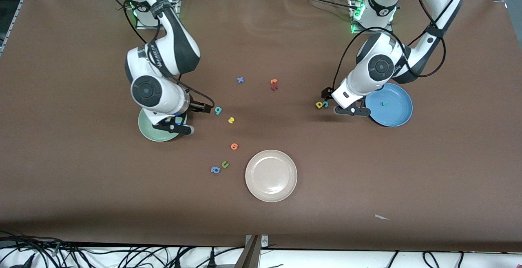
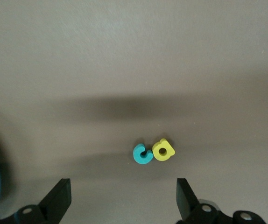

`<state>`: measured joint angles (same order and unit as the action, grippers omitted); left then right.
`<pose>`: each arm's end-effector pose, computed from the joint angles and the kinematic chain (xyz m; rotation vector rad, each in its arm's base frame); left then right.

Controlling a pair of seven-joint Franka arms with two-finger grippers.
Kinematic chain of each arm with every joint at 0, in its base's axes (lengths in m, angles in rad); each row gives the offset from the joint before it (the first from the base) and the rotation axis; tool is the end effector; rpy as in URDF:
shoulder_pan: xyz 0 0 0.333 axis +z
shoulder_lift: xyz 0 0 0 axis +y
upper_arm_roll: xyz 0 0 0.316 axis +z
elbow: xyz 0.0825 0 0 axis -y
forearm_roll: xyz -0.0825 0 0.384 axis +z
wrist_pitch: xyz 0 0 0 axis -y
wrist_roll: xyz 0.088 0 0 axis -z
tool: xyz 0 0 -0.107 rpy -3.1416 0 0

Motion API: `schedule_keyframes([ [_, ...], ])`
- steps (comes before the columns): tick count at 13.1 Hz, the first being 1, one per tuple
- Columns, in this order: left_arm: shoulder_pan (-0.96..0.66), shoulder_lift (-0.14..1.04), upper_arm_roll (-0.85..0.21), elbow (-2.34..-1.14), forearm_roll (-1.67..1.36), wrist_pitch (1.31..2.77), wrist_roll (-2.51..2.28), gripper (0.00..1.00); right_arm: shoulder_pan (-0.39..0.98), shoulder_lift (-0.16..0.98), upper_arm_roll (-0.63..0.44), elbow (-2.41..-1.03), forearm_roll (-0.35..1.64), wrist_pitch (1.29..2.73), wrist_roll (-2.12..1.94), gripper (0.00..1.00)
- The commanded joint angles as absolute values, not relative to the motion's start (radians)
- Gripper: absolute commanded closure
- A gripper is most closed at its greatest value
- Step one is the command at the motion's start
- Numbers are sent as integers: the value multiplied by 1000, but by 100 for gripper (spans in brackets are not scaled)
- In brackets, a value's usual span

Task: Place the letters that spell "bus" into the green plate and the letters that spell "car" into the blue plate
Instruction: 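Move the left gripper to the c while the right gripper grasps the b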

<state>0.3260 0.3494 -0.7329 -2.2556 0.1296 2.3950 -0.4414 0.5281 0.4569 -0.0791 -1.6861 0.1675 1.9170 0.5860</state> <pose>0.4823 -0.2134 0.2376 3.0391 -0.0749 -0.2473 0.5723 0.2941 0.3188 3.0897 -0.3217 -0.3916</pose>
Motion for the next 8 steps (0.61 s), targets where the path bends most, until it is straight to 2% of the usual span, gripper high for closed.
schedule_keyframes([
  [1,313,391,-736,-2256,246,2421,-430,1,557,469,-81,-1697,164,1943,672,0],
  [5,301,468,-736,-2252,363,2422,-430,7,580,482,-83,-1762,133,2028,724,1],
  [7,295,471,-736,-2250,365,2424,-430,8,594,483,-83,-1805,133,2086,730,13],
  [8,295,474,-736,-2253,365,2424,-430,13,594,483,-83,-1825,133,2111,756,14],
])
